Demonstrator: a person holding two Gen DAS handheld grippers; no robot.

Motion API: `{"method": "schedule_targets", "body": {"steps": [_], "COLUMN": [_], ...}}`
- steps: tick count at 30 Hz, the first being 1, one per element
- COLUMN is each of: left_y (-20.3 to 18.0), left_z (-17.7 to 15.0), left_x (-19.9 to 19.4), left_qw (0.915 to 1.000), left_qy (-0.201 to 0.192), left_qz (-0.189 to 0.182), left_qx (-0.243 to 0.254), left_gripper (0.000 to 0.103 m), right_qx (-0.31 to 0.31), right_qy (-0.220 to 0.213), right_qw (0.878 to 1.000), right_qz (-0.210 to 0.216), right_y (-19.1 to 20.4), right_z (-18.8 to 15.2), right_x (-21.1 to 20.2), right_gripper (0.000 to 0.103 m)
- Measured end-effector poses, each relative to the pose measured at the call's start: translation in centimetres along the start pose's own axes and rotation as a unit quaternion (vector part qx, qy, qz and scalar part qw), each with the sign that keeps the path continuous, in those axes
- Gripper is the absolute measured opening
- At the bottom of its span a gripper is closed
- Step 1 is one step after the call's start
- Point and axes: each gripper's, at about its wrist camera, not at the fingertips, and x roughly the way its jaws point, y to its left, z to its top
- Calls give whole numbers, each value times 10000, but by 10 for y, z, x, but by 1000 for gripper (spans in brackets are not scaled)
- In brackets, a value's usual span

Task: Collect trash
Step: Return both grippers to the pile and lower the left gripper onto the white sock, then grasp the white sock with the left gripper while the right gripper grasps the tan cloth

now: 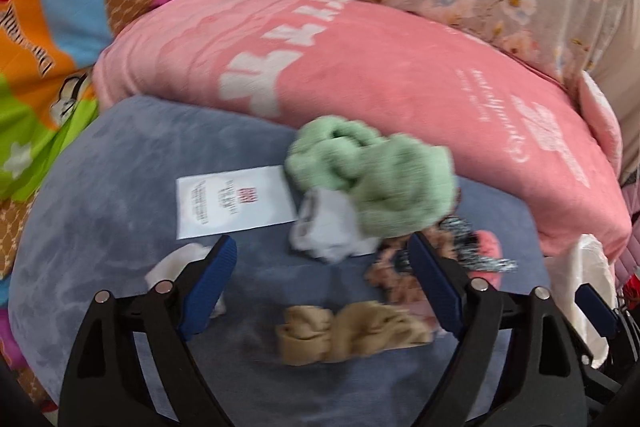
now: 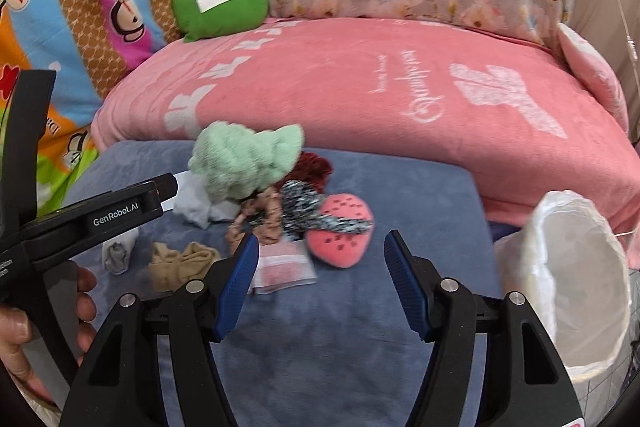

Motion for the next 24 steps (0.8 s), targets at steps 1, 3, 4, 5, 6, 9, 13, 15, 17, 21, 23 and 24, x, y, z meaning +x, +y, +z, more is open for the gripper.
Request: {"method": "schedule_targets", "body": {"steps": [1, 3, 4, 5, 6, 9, 13, 15, 17, 21, 23, 24], "left_y": [9, 24, 29, 37, 42, 60, 73, 76, 80, 84, 86, 86], "left_z": [-2, -5, -6, -8, -10, -16, -23, -25, -29, -34, -35, -35], "left_x": [4, 10, 12, 14, 17, 23, 32, 36, 42, 49, 50, 50], "left_qw": [9999, 9995, 9994, 9990, 9987, 9978, 9966, 9961, 9955, 9947, 9948, 9949], "left_qy": [45, 105, 119, 149, 185, 300, 469, 546, 659, 785, 783, 770], "left_qz": [90, 270, 322, 391, 440, 515, 548, 524, 458, 346, 361, 372], "left_qx": [-52, -95, -105, -122, -150, -293, -406, -443, -509, -565, -543, -528], "left_gripper": [83, 83, 84, 85, 85, 86, 86, 86, 86, 78, 68, 64], "right_qx": [-26, -83, -115, -136, -163, -215, -282, -308, -315, -340, -325, -310], "right_qy": [30, 90, 130, 163, 203, 280, 360, 407, 452, 537, 550, 556], "right_qw": [10000, 9999, 9998, 9996, 9995, 9991, 9985, 9981, 9978, 9969, 9966, 9965], "right_qz": [31, 99, 139, 165, 195, 255, 312, 346, 378, 463, 511, 550], "right_y": [6, 17, 23, 27, 33, 44, 57, 63, 67, 74, 75, 76], "right_z": [-1, -5, -7, -8, -9, -12, -14, -17, -19, -23, -23, -23], "right_x": [4, 11, 16, 19, 23, 32, 43, 49, 54, 64, 68, 69], "right_gripper": [63, 63, 63, 63, 63, 63, 63, 63, 63, 63, 63, 62]}}
